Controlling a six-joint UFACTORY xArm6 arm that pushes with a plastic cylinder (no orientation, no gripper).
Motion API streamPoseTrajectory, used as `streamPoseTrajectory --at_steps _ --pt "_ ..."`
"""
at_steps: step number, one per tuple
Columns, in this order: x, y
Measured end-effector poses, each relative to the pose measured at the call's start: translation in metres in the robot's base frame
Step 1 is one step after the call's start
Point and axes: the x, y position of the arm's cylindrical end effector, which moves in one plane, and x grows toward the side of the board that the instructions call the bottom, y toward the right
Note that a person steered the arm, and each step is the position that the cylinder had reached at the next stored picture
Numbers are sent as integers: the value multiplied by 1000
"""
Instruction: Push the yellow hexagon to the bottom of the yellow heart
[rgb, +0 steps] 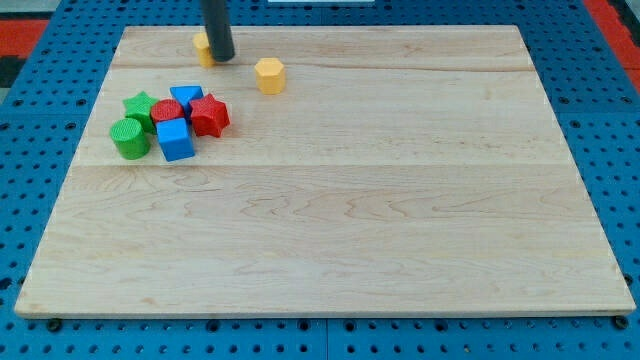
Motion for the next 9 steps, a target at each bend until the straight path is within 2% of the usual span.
streamPoseTrajectory --at_steps 1,2,3,4,5,6,7,8,9 --pt "-18 -35" --pt "-23 23" --pt "-23 133" --pt "-9 221" --pt "9 275" --pt "10 274" --pt "34 293" --pt "79 296" --pt "80 202"
